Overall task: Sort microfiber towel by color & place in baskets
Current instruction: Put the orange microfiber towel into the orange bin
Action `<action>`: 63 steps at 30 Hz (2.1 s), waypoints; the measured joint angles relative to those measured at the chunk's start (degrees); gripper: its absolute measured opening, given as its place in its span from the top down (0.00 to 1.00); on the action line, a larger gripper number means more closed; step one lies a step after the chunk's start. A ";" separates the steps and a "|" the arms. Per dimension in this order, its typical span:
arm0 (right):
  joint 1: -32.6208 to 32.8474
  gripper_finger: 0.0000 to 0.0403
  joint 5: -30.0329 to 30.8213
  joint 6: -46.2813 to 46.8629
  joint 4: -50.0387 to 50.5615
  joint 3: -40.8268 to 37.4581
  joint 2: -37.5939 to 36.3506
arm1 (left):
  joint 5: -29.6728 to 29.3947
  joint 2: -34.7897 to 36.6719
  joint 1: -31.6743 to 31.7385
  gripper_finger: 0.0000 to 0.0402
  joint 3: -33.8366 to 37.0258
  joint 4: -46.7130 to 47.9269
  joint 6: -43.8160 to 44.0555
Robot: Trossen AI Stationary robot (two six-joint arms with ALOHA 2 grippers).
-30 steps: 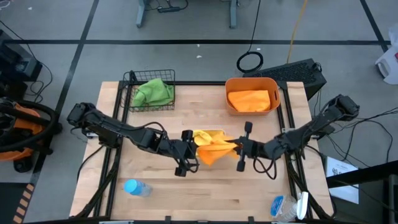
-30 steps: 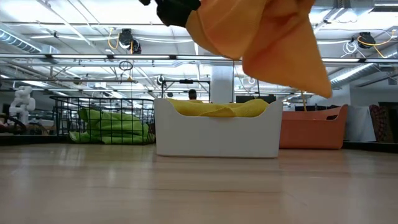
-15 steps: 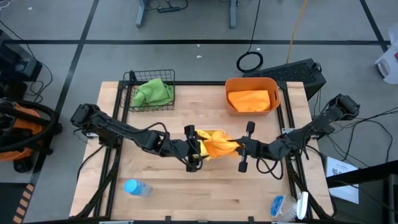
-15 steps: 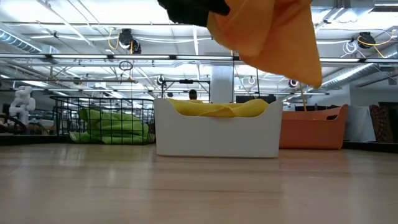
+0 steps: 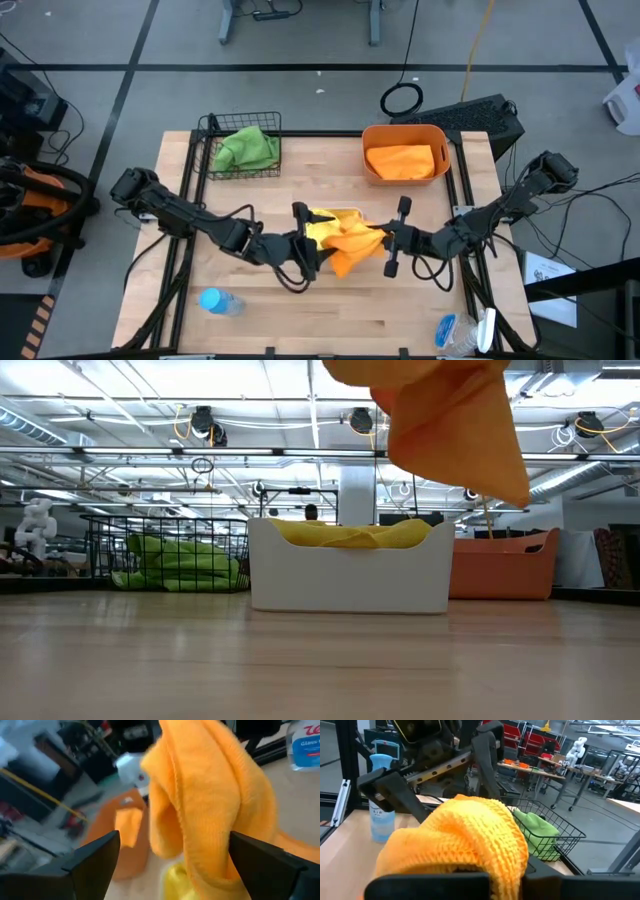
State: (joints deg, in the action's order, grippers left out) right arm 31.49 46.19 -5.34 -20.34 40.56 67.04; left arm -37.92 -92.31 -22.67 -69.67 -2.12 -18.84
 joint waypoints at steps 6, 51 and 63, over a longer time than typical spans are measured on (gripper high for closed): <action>0.21 0.99 -0.02 0.13 0.00 -0.07 0.01 | 0.49 0.00 -0.26 0.08 -0.04 -5.24 -4.02; 0.06 0.94 -6.97 -12.15 -5.49 -0.20 1.30 | 28.75 -10.36 6.58 0.75 -0.07 -18.15 12.04; 2.75 0.58 10.43 3.04 5.19 3.21 0.14 | 29.05 -1.73 12.37 0.97 -0.11 -6.75 10.37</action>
State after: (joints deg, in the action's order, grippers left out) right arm 34.24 56.62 -2.31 -15.15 43.77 67.18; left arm -8.87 -94.04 -10.29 -69.78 -8.87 -8.46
